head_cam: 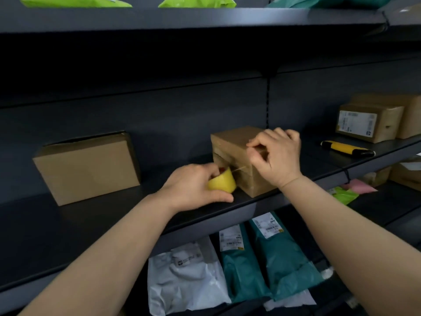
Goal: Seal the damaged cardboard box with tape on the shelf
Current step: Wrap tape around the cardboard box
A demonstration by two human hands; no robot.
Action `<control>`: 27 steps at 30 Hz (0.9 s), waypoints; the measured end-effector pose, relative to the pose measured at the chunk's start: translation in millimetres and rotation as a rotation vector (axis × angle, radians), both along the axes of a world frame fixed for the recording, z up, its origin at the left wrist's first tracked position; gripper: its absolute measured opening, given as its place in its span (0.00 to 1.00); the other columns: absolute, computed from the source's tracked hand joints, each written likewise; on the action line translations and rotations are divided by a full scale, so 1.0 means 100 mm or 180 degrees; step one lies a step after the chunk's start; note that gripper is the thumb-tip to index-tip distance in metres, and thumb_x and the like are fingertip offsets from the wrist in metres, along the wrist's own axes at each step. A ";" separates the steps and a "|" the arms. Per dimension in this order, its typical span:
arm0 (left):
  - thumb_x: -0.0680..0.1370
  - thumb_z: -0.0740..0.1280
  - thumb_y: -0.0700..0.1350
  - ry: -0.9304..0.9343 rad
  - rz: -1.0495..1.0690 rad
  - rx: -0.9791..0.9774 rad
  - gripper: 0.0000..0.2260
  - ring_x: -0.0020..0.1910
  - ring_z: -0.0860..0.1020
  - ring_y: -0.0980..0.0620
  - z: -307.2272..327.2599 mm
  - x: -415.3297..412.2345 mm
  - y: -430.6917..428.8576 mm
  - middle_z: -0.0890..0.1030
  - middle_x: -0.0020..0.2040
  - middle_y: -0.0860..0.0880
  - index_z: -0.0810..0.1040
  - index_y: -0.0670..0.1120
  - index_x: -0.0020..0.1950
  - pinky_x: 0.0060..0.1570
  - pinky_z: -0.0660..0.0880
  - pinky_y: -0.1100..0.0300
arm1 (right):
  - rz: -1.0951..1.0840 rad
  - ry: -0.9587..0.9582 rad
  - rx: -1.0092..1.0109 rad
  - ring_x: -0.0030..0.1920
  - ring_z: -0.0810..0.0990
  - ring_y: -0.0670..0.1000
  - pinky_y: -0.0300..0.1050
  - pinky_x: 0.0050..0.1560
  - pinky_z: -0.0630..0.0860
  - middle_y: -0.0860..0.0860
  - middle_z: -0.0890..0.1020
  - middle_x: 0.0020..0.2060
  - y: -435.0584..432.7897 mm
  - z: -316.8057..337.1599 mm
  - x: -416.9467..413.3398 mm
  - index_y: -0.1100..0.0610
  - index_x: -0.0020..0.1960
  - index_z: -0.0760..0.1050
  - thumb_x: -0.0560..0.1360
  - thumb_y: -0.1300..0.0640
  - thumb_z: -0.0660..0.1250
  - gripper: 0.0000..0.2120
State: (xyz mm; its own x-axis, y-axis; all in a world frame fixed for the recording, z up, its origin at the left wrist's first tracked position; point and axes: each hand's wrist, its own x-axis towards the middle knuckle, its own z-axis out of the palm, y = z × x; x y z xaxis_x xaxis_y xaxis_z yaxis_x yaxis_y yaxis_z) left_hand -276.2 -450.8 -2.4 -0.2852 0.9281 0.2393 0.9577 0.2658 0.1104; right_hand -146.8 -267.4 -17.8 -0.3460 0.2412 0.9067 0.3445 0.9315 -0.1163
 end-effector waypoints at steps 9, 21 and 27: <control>0.75 0.67 0.65 0.0304 -0.0344 -0.0358 0.23 0.48 0.77 0.50 -0.04 0.14 0.11 0.80 0.51 0.51 0.75 0.50 0.61 0.45 0.74 0.56 | 0.0019 -0.0422 -0.0397 0.49 0.81 0.57 0.55 0.63 0.67 0.51 0.85 0.49 -0.23 -0.06 -0.14 0.53 0.52 0.83 0.76 0.56 0.57 0.15; 0.74 0.59 0.70 0.1055 0.0293 -0.0346 0.34 0.58 0.79 0.47 -0.05 0.01 -0.08 0.79 0.63 0.49 0.65 0.54 0.75 0.51 0.75 0.54 | 0.0914 -0.1126 -0.0838 0.59 0.77 0.39 0.39 0.56 0.73 0.37 0.80 0.56 0.04 0.22 0.35 0.47 0.63 0.75 0.81 0.60 0.60 0.14; 0.74 0.62 0.69 0.1100 0.0161 -0.0561 0.37 0.59 0.77 0.44 -0.08 0.06 -0.10 0.78 0.64 0.45 0.60 0.52 0.77 0.51 0.72 0.55 | 0.0647 -0.1140 -0.0883 0.58 0.74 0.39 0.27 0.56 0.63 0.42 0.79 0.56 0.16 0.22 0.50 0.46 0.65 0.76 0.81 0.64 0.59 0.19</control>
